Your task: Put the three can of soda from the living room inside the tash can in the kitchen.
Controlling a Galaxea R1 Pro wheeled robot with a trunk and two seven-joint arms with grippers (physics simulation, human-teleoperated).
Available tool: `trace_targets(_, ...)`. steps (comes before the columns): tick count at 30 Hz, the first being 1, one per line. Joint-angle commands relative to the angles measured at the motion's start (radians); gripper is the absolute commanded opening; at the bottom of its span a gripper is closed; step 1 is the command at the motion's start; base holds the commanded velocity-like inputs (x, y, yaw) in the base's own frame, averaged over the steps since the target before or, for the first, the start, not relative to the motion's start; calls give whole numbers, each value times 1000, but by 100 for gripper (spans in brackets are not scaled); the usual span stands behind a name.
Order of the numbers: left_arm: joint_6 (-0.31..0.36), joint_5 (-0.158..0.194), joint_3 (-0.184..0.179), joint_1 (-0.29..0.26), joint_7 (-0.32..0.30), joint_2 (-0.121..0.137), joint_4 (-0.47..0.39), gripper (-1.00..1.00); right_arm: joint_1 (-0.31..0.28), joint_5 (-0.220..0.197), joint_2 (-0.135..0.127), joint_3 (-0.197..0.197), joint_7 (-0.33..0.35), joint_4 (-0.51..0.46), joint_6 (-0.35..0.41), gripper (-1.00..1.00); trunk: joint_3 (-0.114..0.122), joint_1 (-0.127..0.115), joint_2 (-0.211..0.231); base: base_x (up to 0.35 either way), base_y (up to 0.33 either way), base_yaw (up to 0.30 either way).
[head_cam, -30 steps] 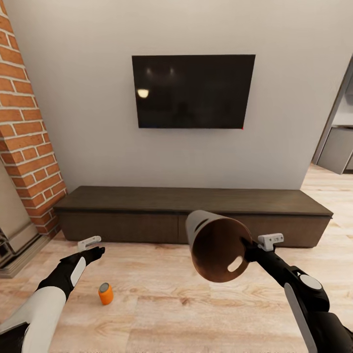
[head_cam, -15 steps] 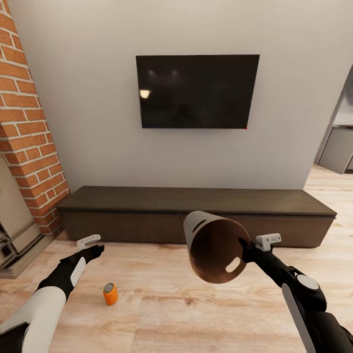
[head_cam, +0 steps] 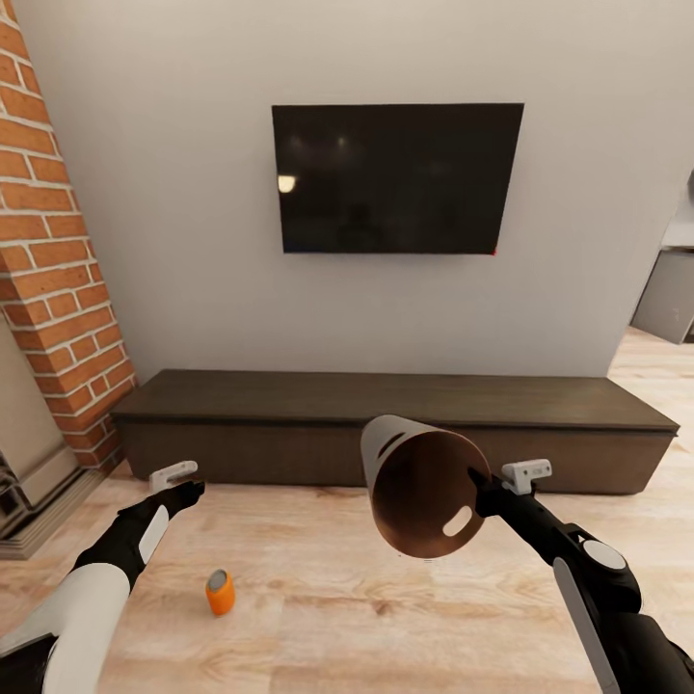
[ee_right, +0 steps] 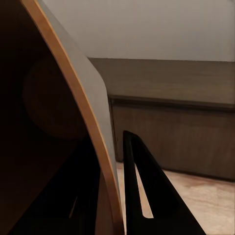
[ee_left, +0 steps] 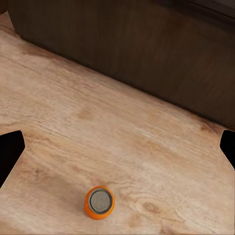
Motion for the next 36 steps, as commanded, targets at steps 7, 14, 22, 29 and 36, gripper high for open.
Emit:
trace_targets(7,-1,1,0,1,0,0,0,100,0,-11,0,21,7,-2,1,-100,0,0,0,169,0,0)
trace_targets(14,-2,0,0,1,0,0,0,100,0,-11,0,89,-1,-4,1,-100,0,0,0,5,0,0)
trace_targets(22,-2,0,0,1,-1,0,1,100,0,-11,0,93,-1,-3,1,-100,0,0,0,94,24,0)
trace_targets(29,-1,-1,0,1,-2,0,1,100,0,-11,0,92,-1,-3,1,-100,0,0,0,235,159,0)
trace_targets(36,0,-3,-3,1,-10,0,1,100,0,-15,-1,79,-2,-3,1,-100,0,0,0,106,124,0)
